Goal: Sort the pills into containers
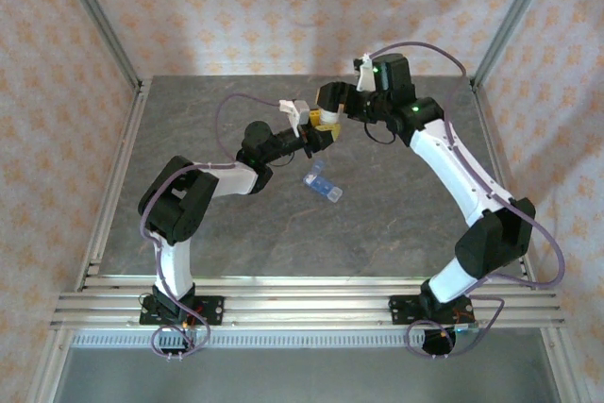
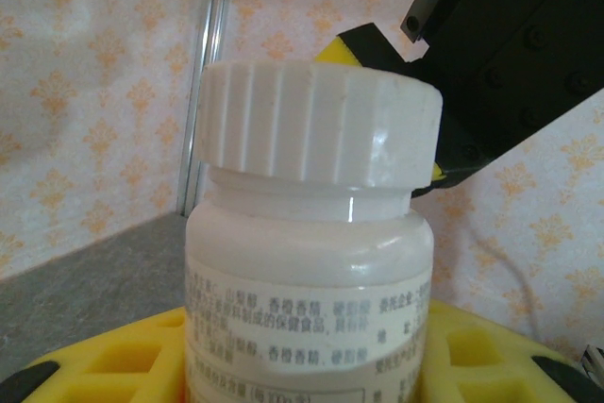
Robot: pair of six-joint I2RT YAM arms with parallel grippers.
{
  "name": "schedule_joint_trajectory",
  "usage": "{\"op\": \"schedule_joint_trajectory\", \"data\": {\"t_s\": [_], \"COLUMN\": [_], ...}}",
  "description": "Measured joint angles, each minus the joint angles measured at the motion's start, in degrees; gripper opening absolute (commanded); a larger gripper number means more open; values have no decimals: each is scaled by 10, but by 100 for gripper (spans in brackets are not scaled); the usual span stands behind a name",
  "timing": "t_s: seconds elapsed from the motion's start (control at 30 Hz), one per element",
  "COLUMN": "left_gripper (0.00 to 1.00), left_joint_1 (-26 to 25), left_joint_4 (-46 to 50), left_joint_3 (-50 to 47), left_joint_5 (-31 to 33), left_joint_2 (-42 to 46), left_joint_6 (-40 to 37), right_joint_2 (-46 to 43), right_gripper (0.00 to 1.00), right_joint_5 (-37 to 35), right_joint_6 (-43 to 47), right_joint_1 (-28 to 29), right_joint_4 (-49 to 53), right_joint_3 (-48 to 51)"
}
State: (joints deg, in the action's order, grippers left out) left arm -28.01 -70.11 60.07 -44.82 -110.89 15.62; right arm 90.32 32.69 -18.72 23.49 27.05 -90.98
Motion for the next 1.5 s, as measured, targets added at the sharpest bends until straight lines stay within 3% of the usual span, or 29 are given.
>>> {"op": "schedule_joint_trajectory", "data": {"t_s": [0.27, 1.5], "left_gripper": [0, 0], "left_joint_1": [0, 0], "left_joint_4": [0, -1], "left_joint_3": [1, 3], "left_joint_5": [0, 0], "left_joint_2": [0, -3], "left_joint_6": [0, 6], "right_joint_2": [0, -35], "right_gripper": [78, 76], "right_joint_5": [-31, -53], "right_joint_6": [14, 25], "right_joint_1": [0, 35], "right_joint_4": [13, 30], "right_joint_3": [-11, -8]}}
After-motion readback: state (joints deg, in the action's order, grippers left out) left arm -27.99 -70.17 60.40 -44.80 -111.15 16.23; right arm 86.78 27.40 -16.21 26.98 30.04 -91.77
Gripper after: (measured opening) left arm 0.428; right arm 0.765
